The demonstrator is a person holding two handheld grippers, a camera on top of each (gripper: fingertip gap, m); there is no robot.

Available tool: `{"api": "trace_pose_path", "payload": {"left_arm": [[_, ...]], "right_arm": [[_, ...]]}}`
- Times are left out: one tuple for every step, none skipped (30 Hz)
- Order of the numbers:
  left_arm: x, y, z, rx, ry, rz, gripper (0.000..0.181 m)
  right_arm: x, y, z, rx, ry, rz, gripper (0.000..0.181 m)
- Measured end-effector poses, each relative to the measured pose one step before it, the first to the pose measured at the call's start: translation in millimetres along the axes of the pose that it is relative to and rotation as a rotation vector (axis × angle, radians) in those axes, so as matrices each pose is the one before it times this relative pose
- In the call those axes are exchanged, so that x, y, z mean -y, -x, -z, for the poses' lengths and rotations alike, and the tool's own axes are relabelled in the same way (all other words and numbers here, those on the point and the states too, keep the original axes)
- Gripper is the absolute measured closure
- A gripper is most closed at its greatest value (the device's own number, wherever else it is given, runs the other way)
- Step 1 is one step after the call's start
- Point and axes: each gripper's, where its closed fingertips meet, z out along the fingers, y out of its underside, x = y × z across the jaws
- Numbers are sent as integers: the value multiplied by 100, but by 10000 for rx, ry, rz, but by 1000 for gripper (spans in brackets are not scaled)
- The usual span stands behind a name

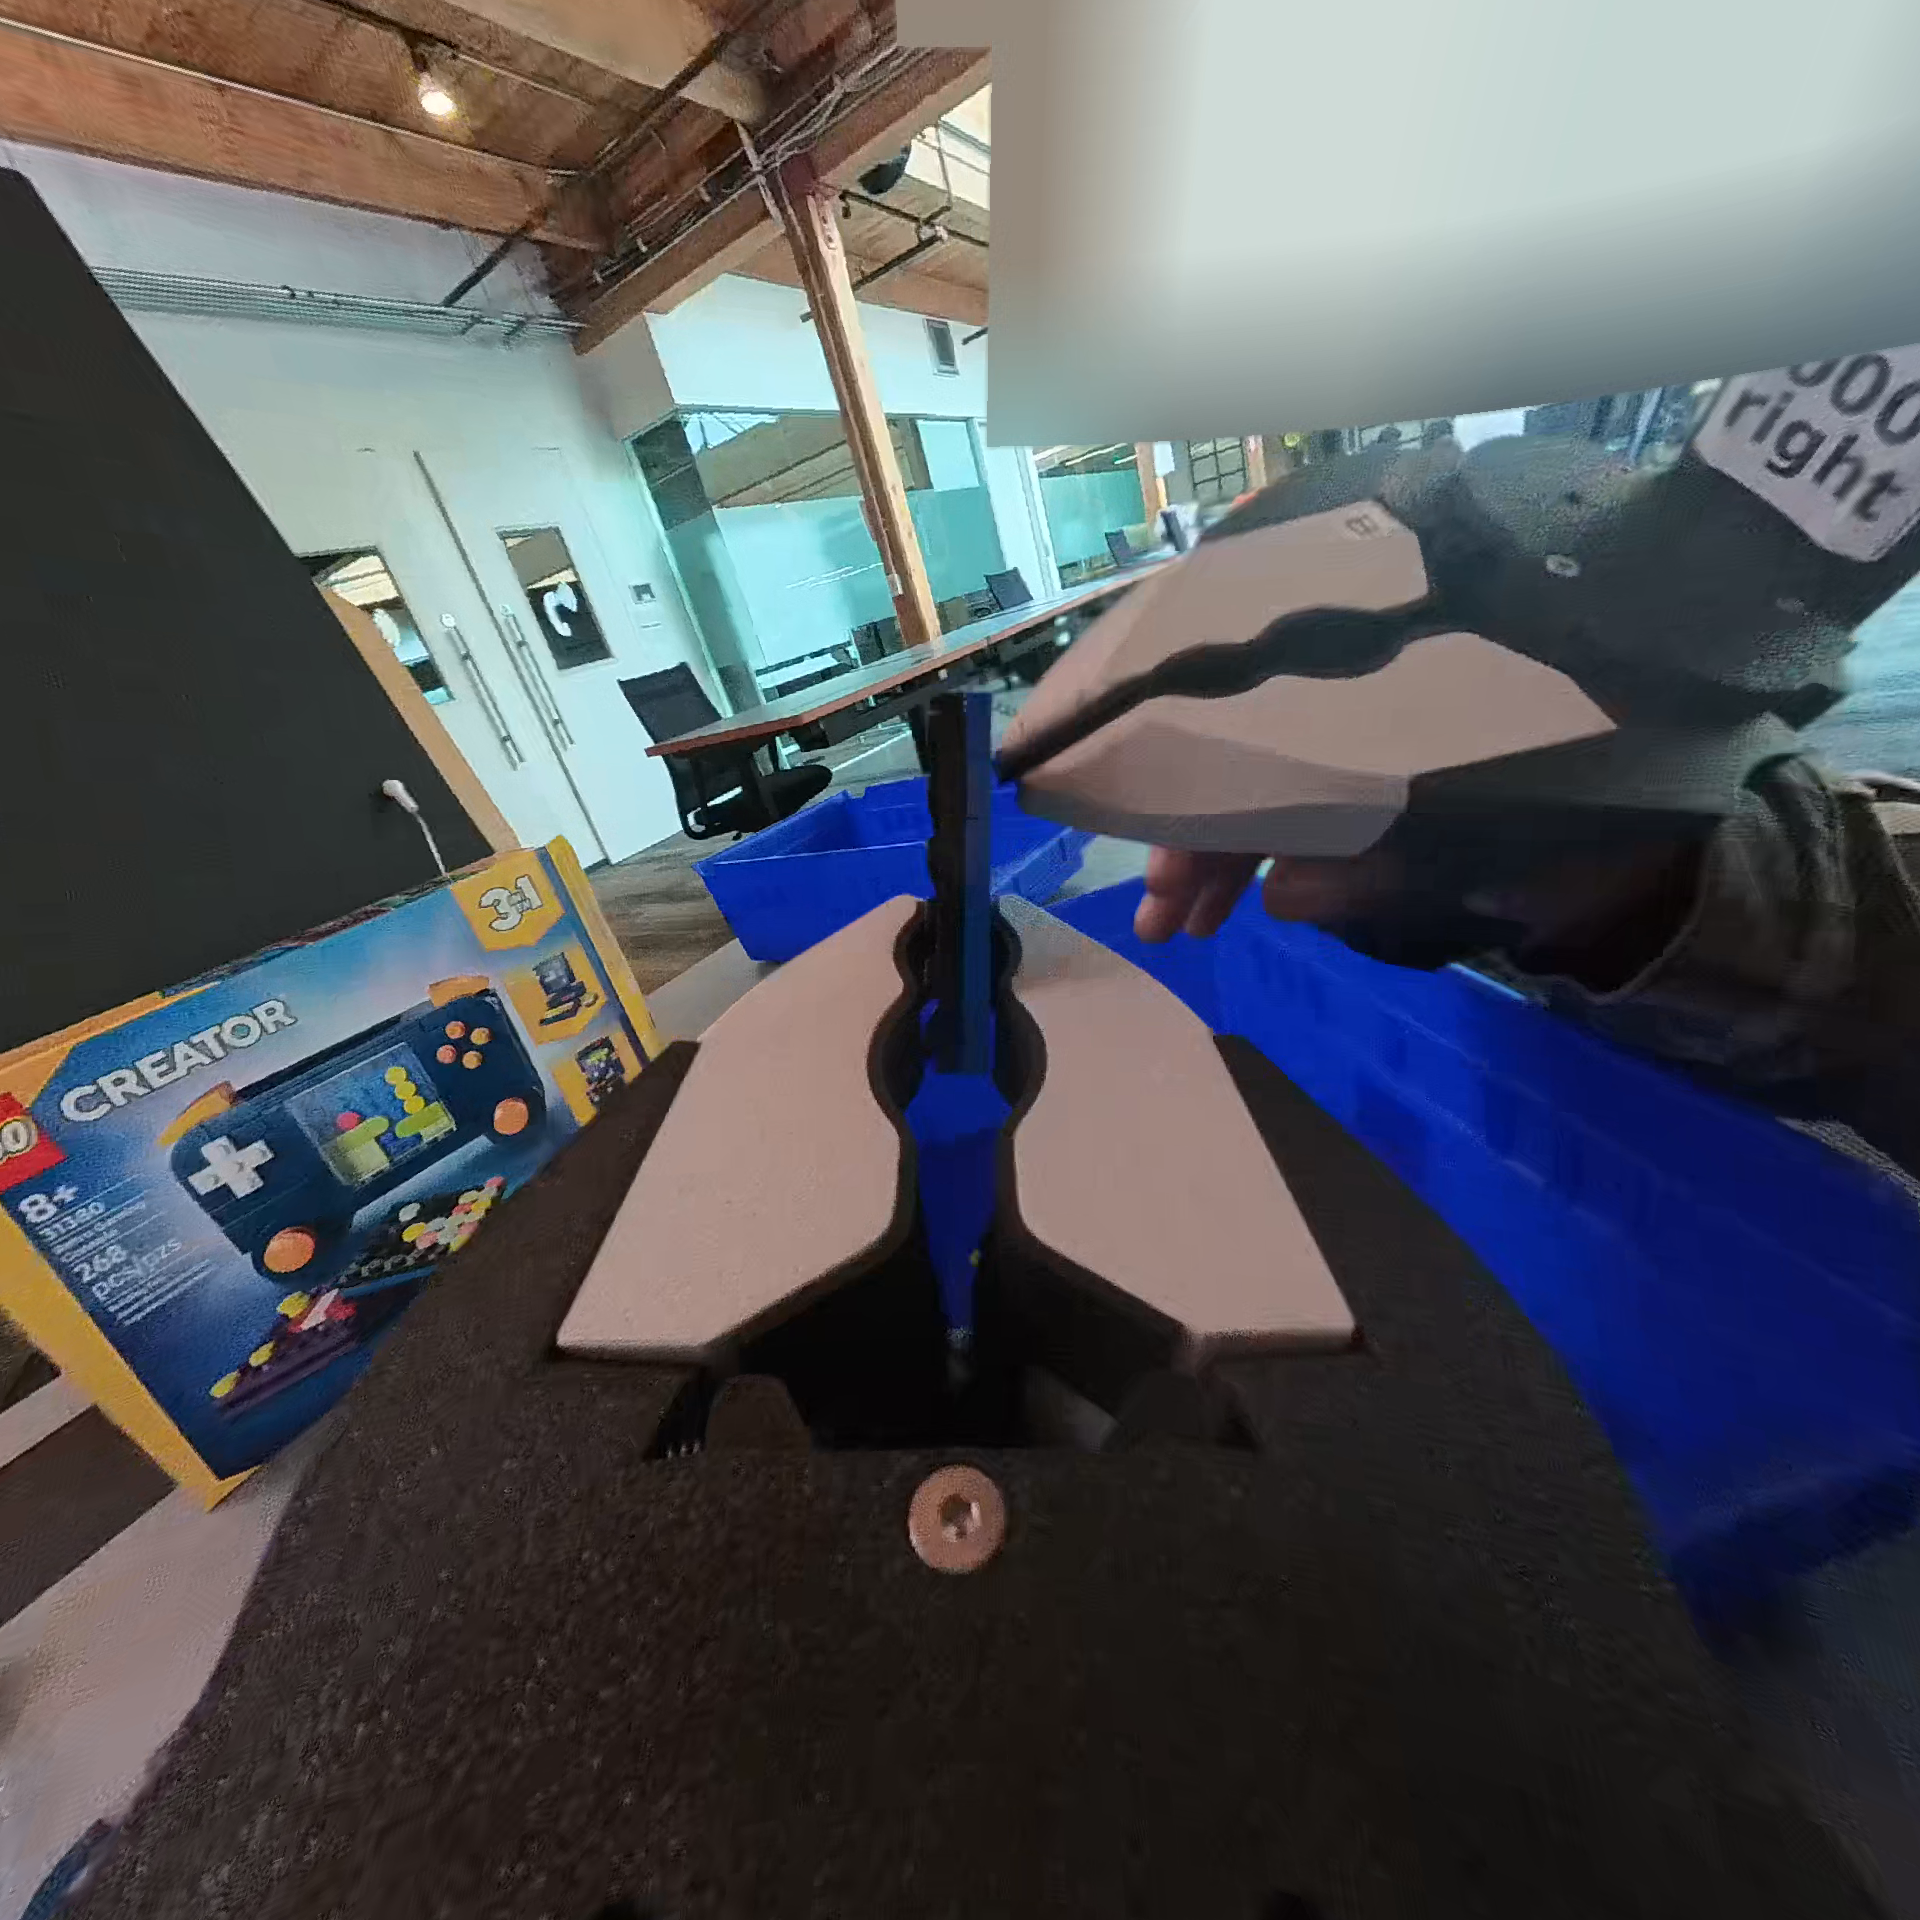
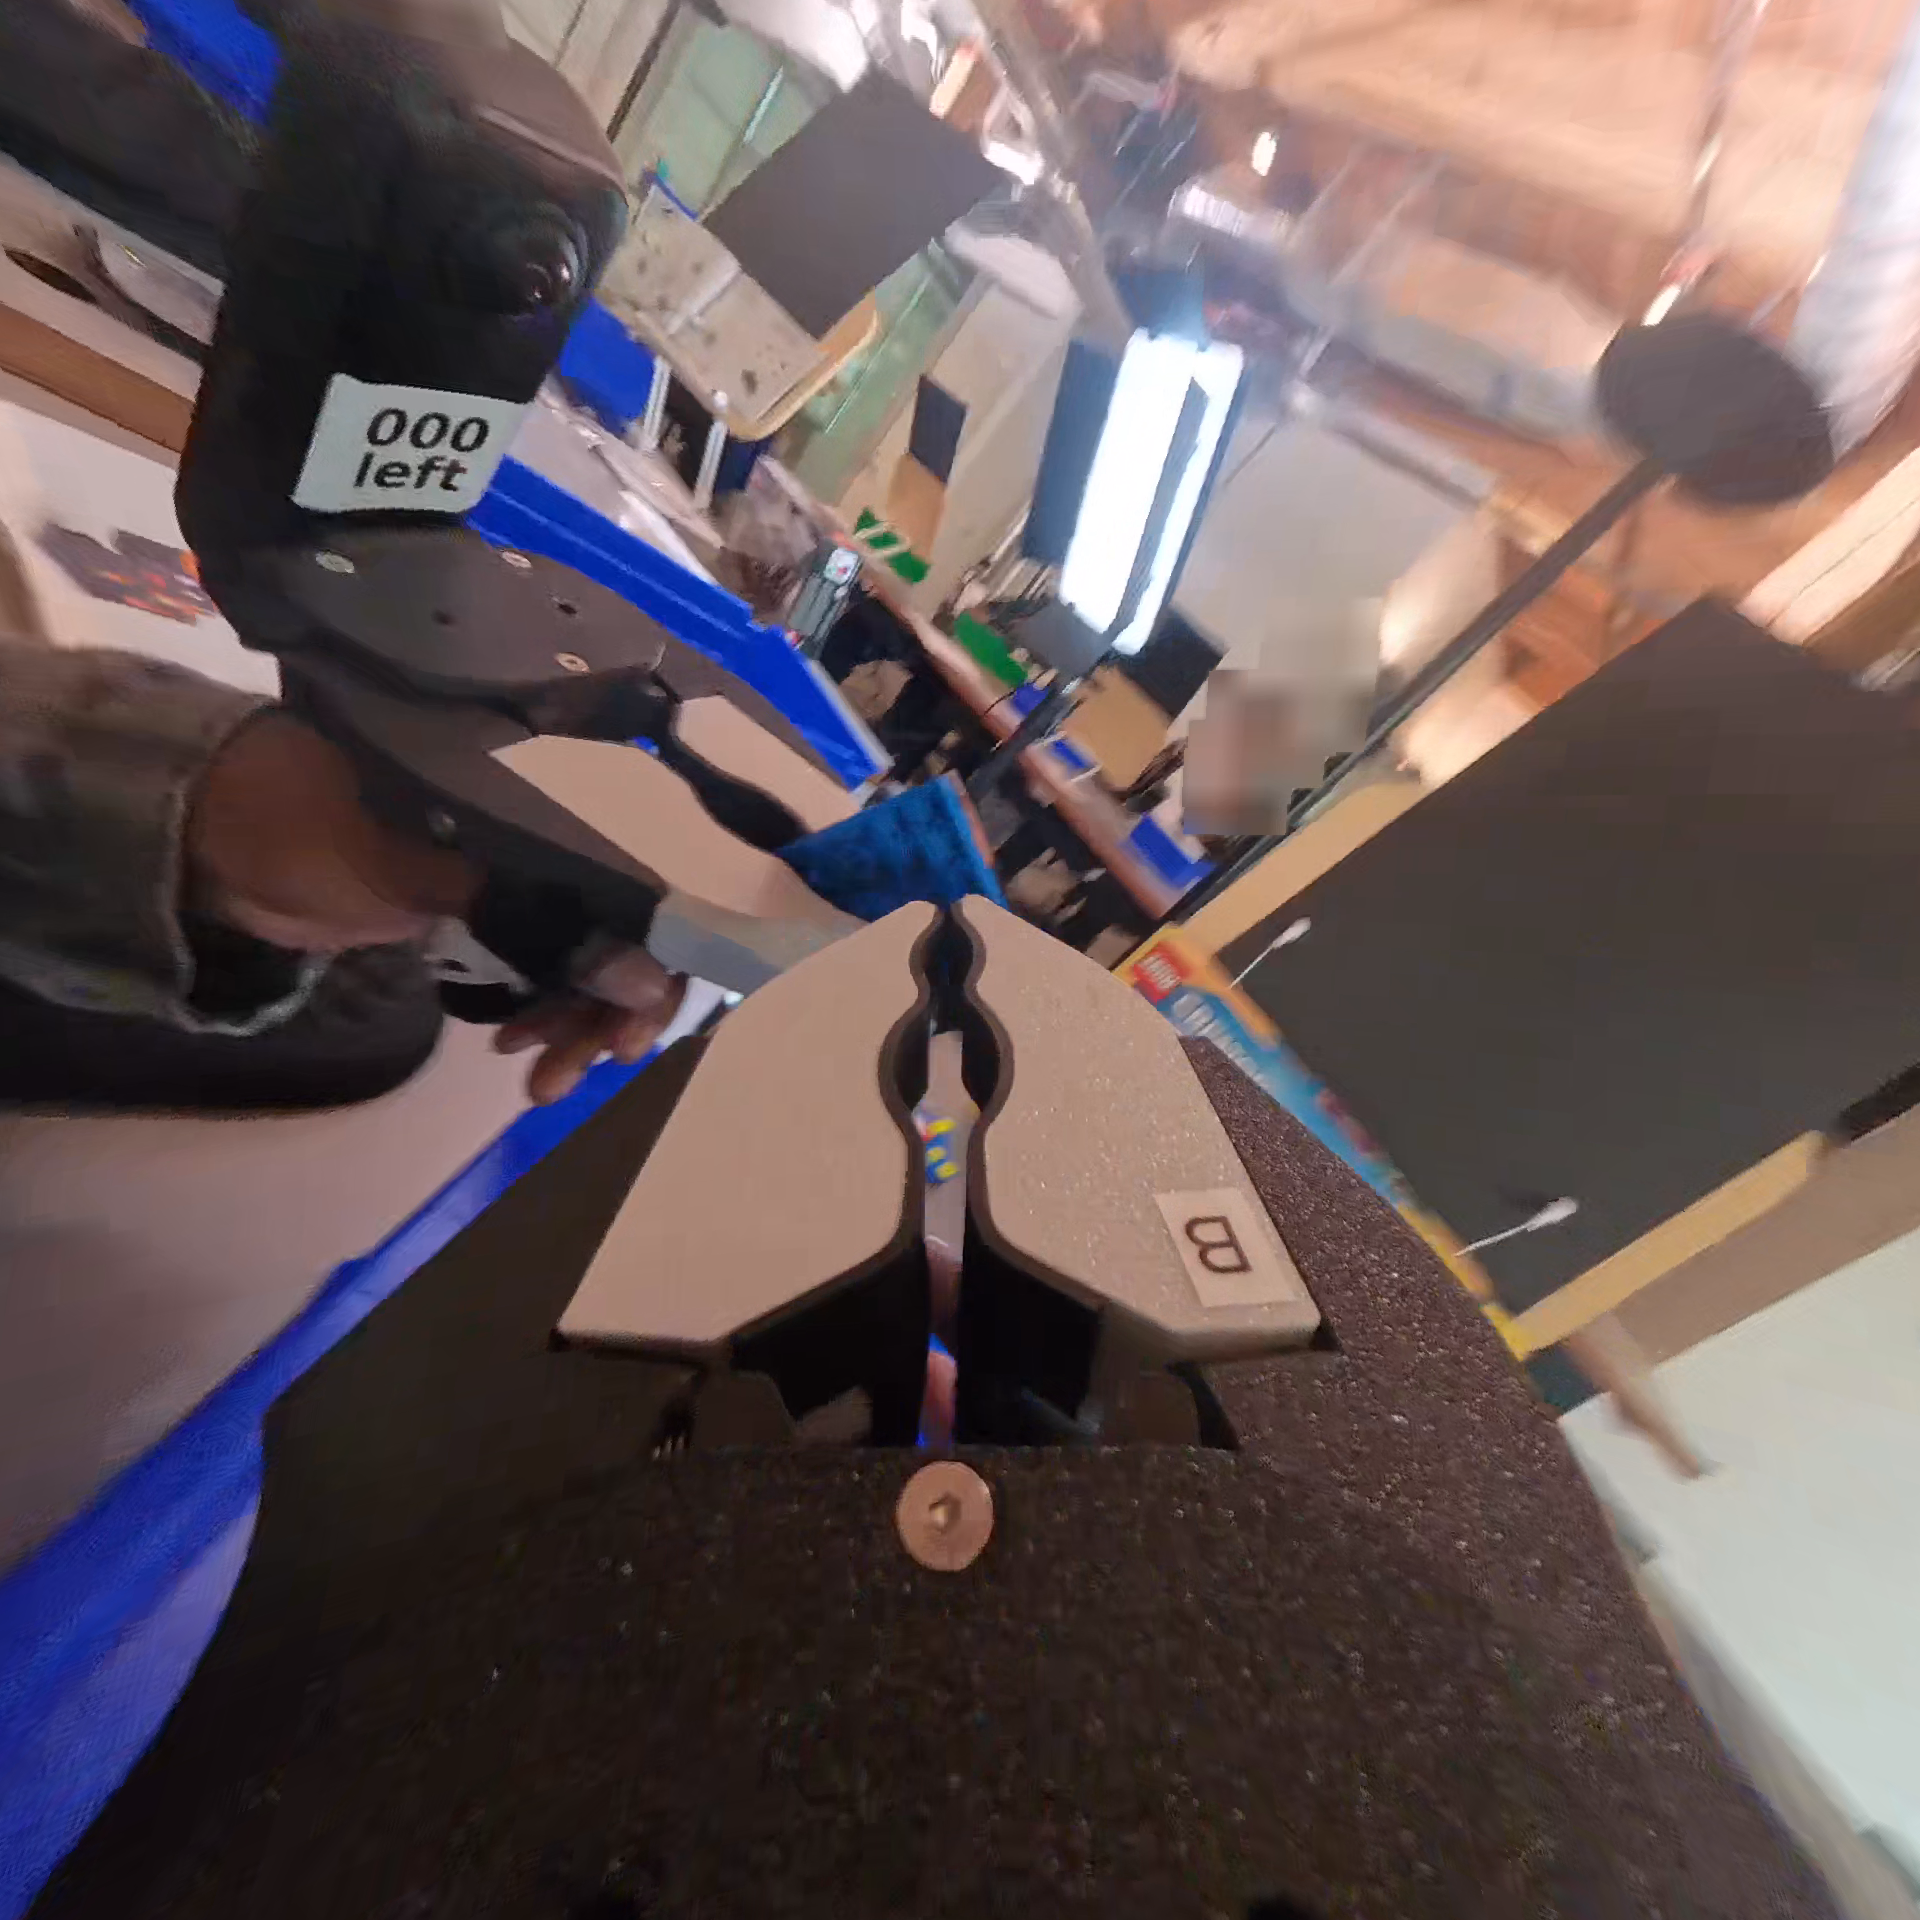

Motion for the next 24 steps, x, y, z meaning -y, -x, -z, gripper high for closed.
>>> {"api": "trace_pose_path", "payload": {"left_arm": [[62, -358, 85, -353, -73, 25, 174], [75, -400, 129, -357, -132, -17, 174], [-124, -183, 92, -136, 22, -35, 174], [-322, -42, 83, -1, 184, -122, 174], [-201, -49, 66, 49, 122, -264, 174], [-103, -23, 35, 66, 101, -232, 173], [-45, -150, 17, -23, 67, -166, 173], [44, -123, -45, -21, 21, -75, 173], [-128, 109, -70, 106, 81, 28, 173], [-141, 161, -65, 149, 107, 70, 173], [-146, 137, -48, 155, 130, 70, 173], [-81, 116, -53, 166, 95, 91, 173], [-262, -121, -88, -18, 224, 65, 174], [-361, -91, -122, 3, 289, 35, 174], [-271, -46, -114, 52, 182, 50, 174], [-415, -26, -145, -9, 227, -30, 173], [-145, 545, 43, 278, 13, 91, 173], [-31, 505, 227, 68, -52, 118, 174], [-65, 319, 236, -122, 57, 253, 174], [102, 183, 285, -150, -46, 203, 173], [-370, 103, 170, -89, 238, -80, 174], [-523, 180, 93, 114, 254, -280, 174], [-393, 2, -8, 71, 142, -266, 174], [-188, -389, -92, -168, 64, -176, 174]], "right_arm": [[626, -177, 312, -7, -448, 658, 171], [456, -290, 252, 12, -281, 418, 164], [16, -94, 175, 287, 65, 102, 163], [-129, 341, 79, 643, 131, -20, 163], [-189, 321, 35, 553, 152, -80, 163], [-118, 473, -23, 538, 104, 19, 163], [-63, 189, -62, 210, 68, 141, 163], [-161, -170, -70, -157, 151, 242, 169], [-153, -47, -68, -148, 196, 344, 179], [-156, -63, -70, -218, 199, 341, 179], [-145, -28, -98, -259, 211, 226, 180], [-67, -17, -97, -328, 150, 148, 181], [72, 219, -98, -202, 33, 169, 181], [108, 511, -100, 39, 6, 161, 181], [18, 385, -170, -7, 97, 36, 181], [80, 630, -150, 282, 63, 36, 181], [4, 1116, -183, 712, 124, -97, 181], [-117, 923, -292, 496, 176, -270, 181], [47, 377, 6, 111, -40, 335, 181], [-483, -571, 213, -492, 292, 449, 181], [-225, -934, 376, -584, 8, 298, 181], [100, -651, 338, -201, -266, -295, 181], [193, -105, 150, 229, -298, -693, 181], [35, 188, -48, 340, -193, -651, 177]]}}
